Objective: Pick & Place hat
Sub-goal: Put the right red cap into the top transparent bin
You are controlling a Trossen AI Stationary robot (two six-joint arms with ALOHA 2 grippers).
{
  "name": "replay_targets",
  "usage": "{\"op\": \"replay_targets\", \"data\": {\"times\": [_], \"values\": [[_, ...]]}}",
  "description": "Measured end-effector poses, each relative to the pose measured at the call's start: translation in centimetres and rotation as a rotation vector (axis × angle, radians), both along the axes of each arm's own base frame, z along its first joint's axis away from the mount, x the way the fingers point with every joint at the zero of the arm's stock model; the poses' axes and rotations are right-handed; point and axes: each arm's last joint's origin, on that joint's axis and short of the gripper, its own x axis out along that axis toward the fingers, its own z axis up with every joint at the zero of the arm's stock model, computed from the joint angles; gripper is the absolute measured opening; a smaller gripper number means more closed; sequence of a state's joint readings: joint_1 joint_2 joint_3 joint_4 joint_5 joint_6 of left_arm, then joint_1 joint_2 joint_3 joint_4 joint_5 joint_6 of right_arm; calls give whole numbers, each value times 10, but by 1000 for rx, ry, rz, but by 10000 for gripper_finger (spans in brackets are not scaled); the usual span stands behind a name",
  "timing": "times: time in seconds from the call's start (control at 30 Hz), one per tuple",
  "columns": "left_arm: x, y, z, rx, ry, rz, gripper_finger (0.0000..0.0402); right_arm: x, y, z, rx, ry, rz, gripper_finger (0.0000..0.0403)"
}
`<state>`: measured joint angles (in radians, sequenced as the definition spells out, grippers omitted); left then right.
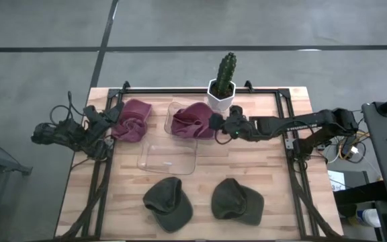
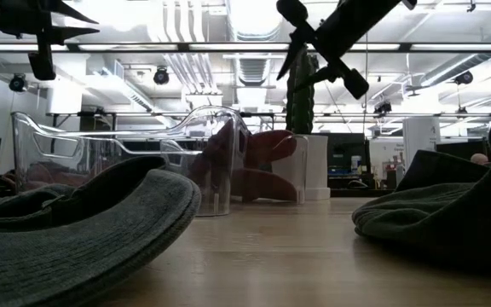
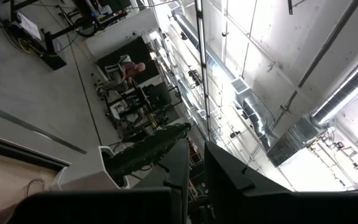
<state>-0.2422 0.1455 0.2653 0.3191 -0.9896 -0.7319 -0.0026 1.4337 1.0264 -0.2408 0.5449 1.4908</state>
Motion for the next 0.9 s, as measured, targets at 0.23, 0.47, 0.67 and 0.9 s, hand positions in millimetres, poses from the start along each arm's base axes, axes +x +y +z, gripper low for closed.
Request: {"op": "replay_targets", "data": {"times": [0.23, 0.47, 0.67, 0.9], "values": [[0, 0, 0, 1, 4, 0, 44, 6, 0, 7, -59, -61, 35, 139], [1, 0, -2, 5, 23, -1, 44, 10, 0, 16, -33, -183, 17, 144], [1, 0, -3, 5, 25, -1, 44, 10, 0, 16, -22, -193, 10, 145], [1, 0, -3, 6, 26, -1, 44, 10, 0, 16, -22, -193, 10, 147]]}}
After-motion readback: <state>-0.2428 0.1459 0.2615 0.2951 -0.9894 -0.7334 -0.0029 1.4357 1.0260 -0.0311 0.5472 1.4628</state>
